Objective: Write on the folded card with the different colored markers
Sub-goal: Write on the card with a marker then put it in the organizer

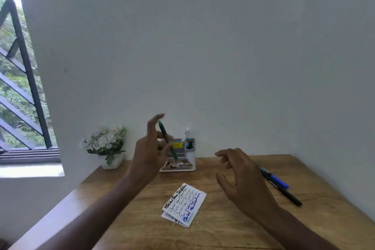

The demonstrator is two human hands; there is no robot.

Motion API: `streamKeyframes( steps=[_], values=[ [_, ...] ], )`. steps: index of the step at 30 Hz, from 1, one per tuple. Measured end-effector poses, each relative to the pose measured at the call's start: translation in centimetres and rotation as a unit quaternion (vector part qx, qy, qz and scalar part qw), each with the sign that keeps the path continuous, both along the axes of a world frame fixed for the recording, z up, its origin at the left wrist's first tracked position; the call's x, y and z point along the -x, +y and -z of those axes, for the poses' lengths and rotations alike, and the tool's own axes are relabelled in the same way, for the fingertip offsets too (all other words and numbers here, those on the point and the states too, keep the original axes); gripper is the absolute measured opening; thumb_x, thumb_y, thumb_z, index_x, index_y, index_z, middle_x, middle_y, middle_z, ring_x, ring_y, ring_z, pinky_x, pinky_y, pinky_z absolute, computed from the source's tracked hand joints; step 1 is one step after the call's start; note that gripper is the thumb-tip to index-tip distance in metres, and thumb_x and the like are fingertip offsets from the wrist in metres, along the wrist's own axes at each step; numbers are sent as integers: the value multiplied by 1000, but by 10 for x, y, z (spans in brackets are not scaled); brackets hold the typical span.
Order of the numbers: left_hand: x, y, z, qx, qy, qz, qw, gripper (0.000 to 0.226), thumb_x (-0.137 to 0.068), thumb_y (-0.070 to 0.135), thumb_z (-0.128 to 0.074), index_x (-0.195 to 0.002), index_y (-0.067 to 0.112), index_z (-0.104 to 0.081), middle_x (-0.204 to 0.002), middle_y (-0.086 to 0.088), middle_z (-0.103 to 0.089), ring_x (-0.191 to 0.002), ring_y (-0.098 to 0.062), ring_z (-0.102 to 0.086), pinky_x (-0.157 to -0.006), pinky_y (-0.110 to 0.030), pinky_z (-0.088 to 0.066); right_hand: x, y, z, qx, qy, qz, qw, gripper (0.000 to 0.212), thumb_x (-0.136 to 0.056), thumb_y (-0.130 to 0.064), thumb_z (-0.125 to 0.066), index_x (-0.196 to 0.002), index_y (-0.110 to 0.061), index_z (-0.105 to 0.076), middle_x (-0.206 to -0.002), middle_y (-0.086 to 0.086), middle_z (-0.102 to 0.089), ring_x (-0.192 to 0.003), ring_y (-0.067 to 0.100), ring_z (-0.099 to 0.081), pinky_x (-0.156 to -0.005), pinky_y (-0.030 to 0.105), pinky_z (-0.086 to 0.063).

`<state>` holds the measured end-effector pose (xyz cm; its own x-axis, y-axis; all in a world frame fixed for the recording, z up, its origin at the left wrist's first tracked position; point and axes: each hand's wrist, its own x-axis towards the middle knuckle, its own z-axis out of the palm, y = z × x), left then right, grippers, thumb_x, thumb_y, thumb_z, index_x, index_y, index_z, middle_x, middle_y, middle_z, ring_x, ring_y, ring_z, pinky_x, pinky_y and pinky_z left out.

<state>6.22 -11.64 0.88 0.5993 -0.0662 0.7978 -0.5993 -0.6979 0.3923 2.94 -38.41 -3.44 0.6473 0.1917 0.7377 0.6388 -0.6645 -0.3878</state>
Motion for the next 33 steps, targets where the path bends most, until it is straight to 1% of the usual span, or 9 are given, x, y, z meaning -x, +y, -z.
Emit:
streamKeyframes(
  steps=[7,12,16,19,21,23,26,28,33],
  values=[
    [-65,-22,-57,9,-36,-18,999,48,-101,9,-70,-137,24,-42,-93,1,-76,-70,-4,-76,-66,-25,-64,-11,-12,0,-24,5,48,999,30,-88,-25,-75,-115,-30,-62,-103,-13,-61,-93,3,-61,-78,25,-57],
    [-90,-33,-32,-74,10,-30,997,33,-102,12,-70,-128,26,-54,-102,-5,-79,-79,-14,-77,-70,-34,-65,-11,-15,-3,-11,5,60,998,26,-88,-25,-72,-112,-29,-63,-105,-14,-60,-94,4,-59,-79,24,-56],
    [-102,-25,-10,-101,29,-32,994,17,-99,13,-74,-115,18,-77,-101,-2,-82,-87,-8,-77,-85,-31,-64,-13,-17,-4,13,26,80,996,19,-90,-31,-67,-109,-30,-63,-105,-13,-60,-96,6,-57,-81,26,-55],
    [-102,-19,-6,-143,83,-40,985,29,-106,34,-63,-113,15,-83,-106,-2,-83,-94,-16,-77,-89,-31,-59,-14,-19,-4,36,49,109,992,16,-95,-32,-61,-112,-31,-62,-109,-11,-61,-100,7,-55,-84,25,-53],
    [-94,-15,-5,-166,113,-46,979,55,-107,57,-44,-119,19,-82,-104,-4,-82,-93,-21,-77,-86,-36,-57,-16,-22,-6,49,80,141,986,18,-100,-24,-58,-117,-28,-63,-115,-8,-61,-105,9,-54,-87,23,-51],
    [-84,-8,-3,-156,79,-57,983,65,-106,65,-30,-134,26,-74,-113,1,-81,-100,-17,-74,-87,-33,-54,-19,-29,-7,70,119,180,974,23,-101,-13,-54,-118,-24,-65,-119,-2,-61,-108,13,-53,-88,25,-52],
    [-58,10,2,-118,23,-70,990,52,-106,63,-33,-134,36,-67,-113,12,-76,-101,-8,-68,-84,-35,-56,-19,-37,-6,166,174,262,934,29,-99,-3,-44,-116,-19,-62,-122,7,-59,-111,23,-53,-96,32,-48],
    [-35,22,12,-154,2,-84,985,40,-107,60,-37,-130,40,-63,-105,17,-70,-95,-2,-64,-76,-35,-57,-21,-41,-2,235,196,302,903,31,-99,-1,-41,-116,-18,-61,-122,8,-59,-113,26,-52,-99,35,-44],
    [19,41,38,-191,7,-95,977,38,-100,55,-49,-134,40,-55,-95,26,-63,-83,5,-62,-58,-29,-54,-27,-46,3,289,225,280,887,40,-96,8,-41,-120,-13,-65,-126,14,-60,-118,30,-54,-97,39,-50]
  ],
)
